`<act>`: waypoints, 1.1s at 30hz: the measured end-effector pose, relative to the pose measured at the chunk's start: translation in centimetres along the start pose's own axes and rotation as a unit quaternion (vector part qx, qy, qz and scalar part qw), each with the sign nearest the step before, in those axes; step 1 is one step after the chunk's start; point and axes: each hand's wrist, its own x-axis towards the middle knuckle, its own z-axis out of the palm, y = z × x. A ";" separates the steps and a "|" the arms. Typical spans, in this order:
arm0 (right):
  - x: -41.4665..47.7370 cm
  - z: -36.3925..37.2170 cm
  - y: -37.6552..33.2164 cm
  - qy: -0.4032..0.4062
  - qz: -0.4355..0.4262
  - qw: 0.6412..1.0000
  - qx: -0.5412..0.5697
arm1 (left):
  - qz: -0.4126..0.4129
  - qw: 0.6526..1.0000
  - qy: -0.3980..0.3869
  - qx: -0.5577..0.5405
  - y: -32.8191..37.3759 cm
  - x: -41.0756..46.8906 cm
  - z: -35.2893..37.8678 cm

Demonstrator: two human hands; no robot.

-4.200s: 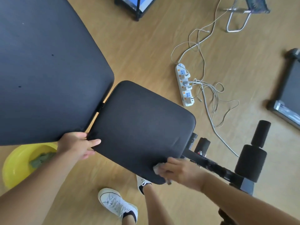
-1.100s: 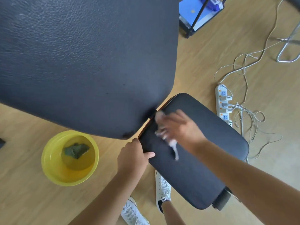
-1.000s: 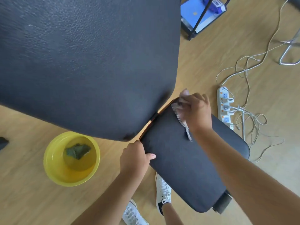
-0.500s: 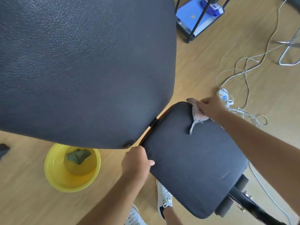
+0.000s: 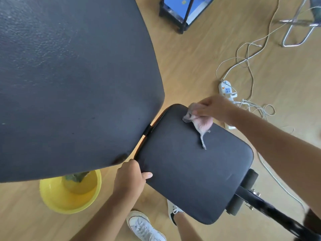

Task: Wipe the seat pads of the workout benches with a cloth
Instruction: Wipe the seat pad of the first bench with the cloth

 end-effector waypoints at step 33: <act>-10.7 0.1 16.0 0.120 0.141 0.977 0.106 | 0.062 0.997 0.030 0.031 -0.4 0.9 0.5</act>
